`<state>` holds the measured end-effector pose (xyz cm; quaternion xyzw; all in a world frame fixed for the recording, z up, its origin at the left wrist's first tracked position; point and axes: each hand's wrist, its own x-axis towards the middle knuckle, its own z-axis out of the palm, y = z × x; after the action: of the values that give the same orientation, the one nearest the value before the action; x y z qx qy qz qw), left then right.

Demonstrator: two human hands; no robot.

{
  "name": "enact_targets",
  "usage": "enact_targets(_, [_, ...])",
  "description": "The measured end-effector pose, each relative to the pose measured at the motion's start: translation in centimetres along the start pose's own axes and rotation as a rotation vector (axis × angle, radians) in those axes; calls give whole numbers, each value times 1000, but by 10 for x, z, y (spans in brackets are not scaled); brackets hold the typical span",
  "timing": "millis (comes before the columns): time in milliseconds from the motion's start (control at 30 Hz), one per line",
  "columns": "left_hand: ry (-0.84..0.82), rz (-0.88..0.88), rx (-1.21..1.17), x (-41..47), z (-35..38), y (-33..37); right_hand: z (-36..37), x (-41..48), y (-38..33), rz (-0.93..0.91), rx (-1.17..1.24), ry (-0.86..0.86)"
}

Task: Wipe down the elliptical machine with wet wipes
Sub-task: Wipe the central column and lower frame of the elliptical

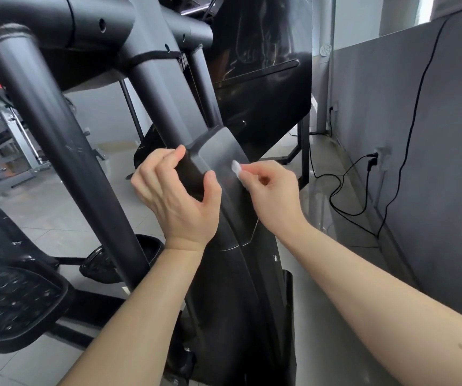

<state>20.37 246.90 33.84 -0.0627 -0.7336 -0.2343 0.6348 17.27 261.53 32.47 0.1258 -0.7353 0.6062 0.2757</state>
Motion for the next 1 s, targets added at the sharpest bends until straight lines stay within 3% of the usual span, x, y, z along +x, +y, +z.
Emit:
enact_targets(200, [-8,-12,12,-1,-1,2,-3,23,38,262,-69,72])
enact_targets(400, [0,-6,9,-1,1,2,4,-7,1,-34,-6,60])
enact_targets(567, [2,-13,6,-1,1,3,3,17,27,226,-7,110])
enact_targets(767, [13,-2,-2,-1,2,2,8,-43,-14,-111,75,112])
enact_targets(900, [1,-19,-1,-2,0,3,12,7,3,147,103,114])
enact_targets(1000, [-9,-29,-18,-1,-2,4,16,16,4,213,157,70])
